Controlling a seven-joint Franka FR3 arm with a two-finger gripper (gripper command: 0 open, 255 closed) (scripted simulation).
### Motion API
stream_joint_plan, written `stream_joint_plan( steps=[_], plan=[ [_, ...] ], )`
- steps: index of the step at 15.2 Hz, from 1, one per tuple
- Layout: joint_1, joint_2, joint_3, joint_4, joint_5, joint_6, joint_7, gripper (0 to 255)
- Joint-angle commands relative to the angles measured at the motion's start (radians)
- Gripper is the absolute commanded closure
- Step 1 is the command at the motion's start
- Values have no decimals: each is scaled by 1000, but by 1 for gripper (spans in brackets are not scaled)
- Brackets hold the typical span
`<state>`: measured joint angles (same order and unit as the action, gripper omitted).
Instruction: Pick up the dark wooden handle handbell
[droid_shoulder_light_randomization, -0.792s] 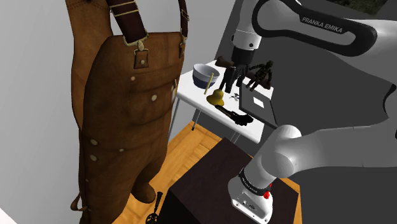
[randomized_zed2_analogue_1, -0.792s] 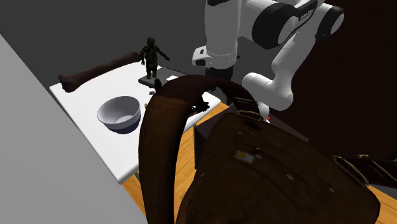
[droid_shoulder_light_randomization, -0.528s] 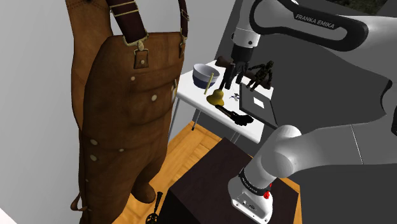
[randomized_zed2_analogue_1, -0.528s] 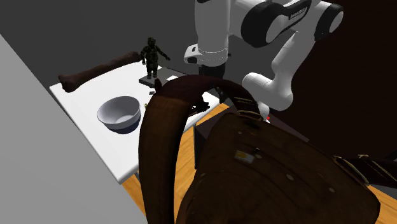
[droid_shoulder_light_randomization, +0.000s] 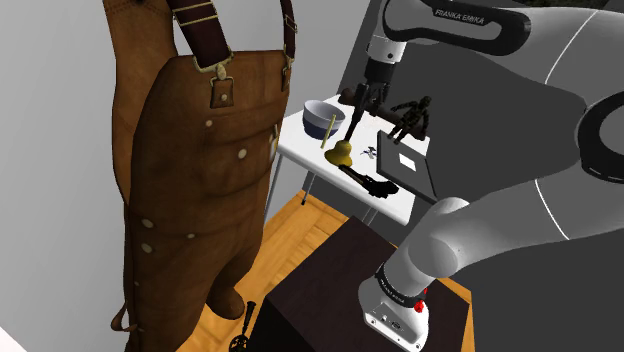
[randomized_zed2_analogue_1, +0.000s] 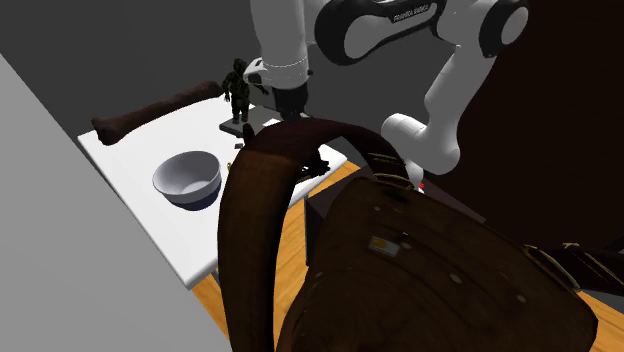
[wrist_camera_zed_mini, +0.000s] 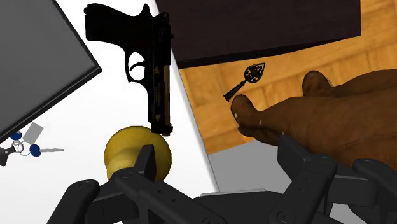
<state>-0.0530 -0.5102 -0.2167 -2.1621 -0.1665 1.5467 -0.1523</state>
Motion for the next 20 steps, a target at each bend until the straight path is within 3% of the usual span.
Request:
stream_joint_plan(
  steps=[1,10,20],
  plan=[
    [-11,49,-36,42,-7,20,-34,0],
    [-52,326,-187,319,41,61,-198,0],
    [-57,326,-194,218,39,163,-195,0]
  ],
)
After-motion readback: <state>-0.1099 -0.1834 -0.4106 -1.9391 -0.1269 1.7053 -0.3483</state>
